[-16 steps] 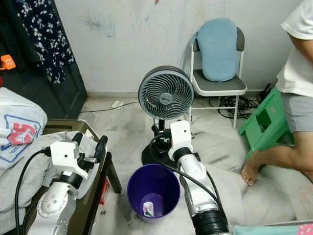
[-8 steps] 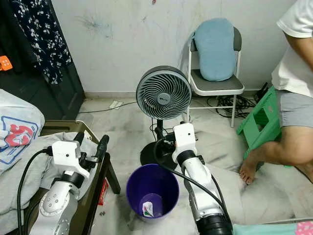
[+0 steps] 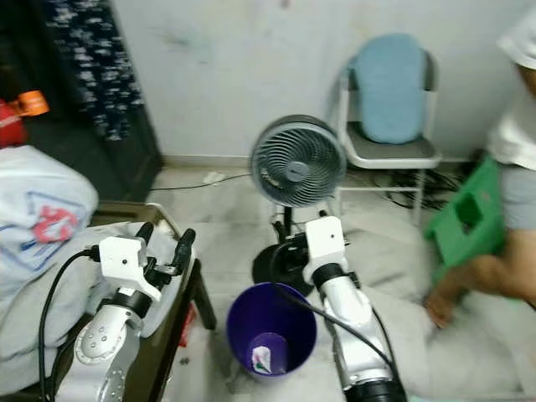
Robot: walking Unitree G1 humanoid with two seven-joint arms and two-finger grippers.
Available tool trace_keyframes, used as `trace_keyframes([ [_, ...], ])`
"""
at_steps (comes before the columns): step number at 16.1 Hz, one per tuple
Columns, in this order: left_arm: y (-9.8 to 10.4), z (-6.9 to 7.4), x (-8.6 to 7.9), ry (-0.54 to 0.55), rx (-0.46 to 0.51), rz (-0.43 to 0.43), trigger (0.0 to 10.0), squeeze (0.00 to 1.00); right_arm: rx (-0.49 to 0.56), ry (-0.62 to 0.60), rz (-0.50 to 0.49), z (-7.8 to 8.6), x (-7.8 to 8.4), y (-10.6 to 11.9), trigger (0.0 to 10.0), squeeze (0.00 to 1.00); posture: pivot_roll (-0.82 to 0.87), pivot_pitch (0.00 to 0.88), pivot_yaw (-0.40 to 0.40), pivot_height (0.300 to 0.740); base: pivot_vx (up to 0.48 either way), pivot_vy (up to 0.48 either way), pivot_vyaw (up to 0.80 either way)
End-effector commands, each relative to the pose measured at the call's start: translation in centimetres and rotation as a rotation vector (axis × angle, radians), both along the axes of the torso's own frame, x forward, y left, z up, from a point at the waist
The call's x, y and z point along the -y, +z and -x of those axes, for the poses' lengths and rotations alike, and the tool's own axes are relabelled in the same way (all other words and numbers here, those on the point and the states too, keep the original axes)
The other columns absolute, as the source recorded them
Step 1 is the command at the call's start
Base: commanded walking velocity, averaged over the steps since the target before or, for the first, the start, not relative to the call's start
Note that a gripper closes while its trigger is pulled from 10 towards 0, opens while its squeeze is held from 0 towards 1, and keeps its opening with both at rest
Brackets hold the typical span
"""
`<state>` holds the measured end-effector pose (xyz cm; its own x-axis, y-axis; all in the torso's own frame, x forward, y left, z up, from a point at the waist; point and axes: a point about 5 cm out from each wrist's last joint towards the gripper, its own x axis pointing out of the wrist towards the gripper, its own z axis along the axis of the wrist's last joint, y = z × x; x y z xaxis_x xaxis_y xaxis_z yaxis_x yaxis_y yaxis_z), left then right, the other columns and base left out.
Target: Clean up the room
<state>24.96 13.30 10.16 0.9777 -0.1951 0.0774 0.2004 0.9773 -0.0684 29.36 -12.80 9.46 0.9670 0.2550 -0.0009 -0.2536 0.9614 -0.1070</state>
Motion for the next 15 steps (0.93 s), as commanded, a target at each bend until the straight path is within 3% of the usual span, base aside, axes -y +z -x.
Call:
trace_keyframes([
  [1,-0.21,-0.04,-0.02,-0.001,-0.015,-0.013,10.0,0.0,0.012,-0.002,-0.003,0.07,0.14,0.32,10.0,0.0,-0.14,0.0,0.046,0.74,0.0,0.0,0.79],
  [15,-0.63,-0.32,0.8,-0.046,-0.035,-0.024,10.0,0.0,0.014,-0.015,0.026,0.2,0.8,0.42,10.0,0.0,-0.16,0.0,0.049,0.74,0.0,0.0,0.74],
])
